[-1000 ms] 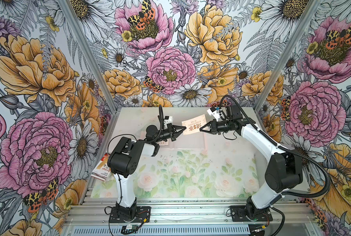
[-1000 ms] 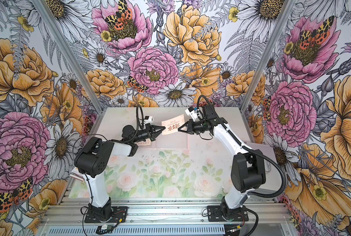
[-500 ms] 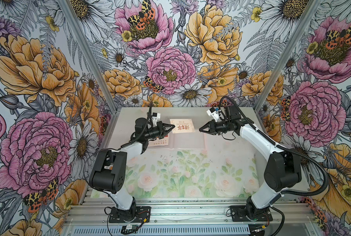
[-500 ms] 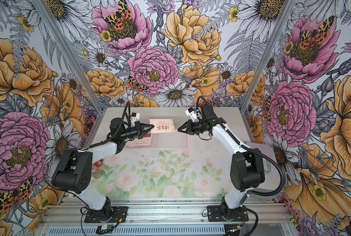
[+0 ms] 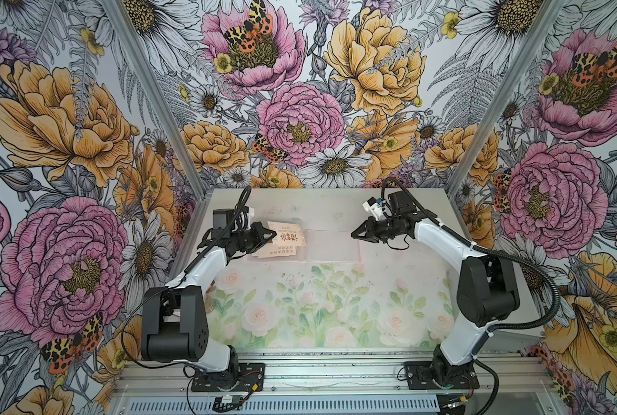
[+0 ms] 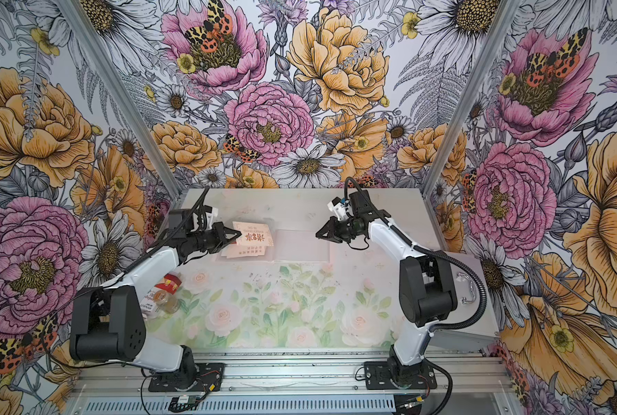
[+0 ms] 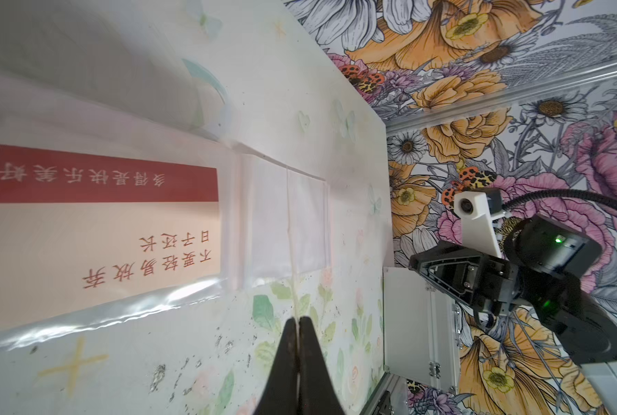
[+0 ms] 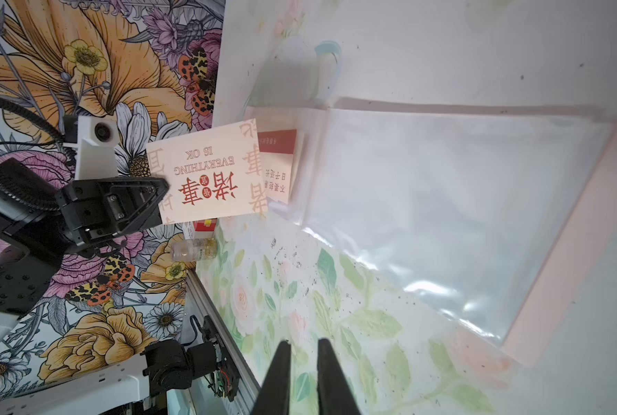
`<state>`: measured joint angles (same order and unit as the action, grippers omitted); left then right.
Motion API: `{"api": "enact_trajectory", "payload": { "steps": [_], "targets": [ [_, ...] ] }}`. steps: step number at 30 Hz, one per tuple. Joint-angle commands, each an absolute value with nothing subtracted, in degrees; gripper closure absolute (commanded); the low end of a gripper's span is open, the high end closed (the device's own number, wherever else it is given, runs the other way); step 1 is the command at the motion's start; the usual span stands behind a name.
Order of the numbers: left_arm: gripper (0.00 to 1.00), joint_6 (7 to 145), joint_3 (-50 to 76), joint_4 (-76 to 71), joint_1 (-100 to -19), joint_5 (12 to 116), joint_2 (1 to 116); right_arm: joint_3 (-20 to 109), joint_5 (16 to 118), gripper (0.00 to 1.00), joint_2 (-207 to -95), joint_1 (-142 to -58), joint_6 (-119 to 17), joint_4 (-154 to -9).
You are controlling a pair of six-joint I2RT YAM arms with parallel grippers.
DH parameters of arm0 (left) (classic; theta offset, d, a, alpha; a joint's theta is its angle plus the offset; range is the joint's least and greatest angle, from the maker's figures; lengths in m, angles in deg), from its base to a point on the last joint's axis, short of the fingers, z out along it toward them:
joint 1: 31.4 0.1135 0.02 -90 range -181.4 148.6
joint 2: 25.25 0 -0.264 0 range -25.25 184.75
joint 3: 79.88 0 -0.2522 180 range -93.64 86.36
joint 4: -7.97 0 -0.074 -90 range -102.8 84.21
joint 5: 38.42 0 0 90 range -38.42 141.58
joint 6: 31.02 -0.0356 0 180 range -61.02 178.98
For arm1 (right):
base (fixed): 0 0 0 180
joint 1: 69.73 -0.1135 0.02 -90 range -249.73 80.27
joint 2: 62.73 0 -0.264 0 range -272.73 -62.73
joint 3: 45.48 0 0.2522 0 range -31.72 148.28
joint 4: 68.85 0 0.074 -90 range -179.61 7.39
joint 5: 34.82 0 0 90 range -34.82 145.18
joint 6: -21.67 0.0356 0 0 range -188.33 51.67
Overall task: Place the photos into the photo albums
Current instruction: Insert the photo into the photo album.
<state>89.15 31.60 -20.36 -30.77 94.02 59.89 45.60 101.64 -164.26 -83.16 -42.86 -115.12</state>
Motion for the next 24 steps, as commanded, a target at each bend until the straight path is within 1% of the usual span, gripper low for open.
{"api": "enact_trajectory", "payload": {
  "steps": [1,7,14,24],
  "targets": [
    [1.0,84.97,31.26,-23.81,-30.75,90.06,59.17,44.59,100.07,0.84,-165.38,-82.98,-43.13,-114.69],
    [1.0,81.41,29.55,-21.49,-32.04,87.24,63.08,44.29,100.71,0.84,-166.67,-82.89,-44.03,-114.69],
    [1.0,81.62,31.68,-11.16,-31.37,91.07,67.39,44.31,102.52,0.85,-167.65,-82.65,-44.86,-114.82],
    [1.0,81.09,32.82,-8.81,-31.9,90.73,67.61,43.92,102.92,0.85,-167.78,-81.95,-44.95,-114.8]
  ]
}}
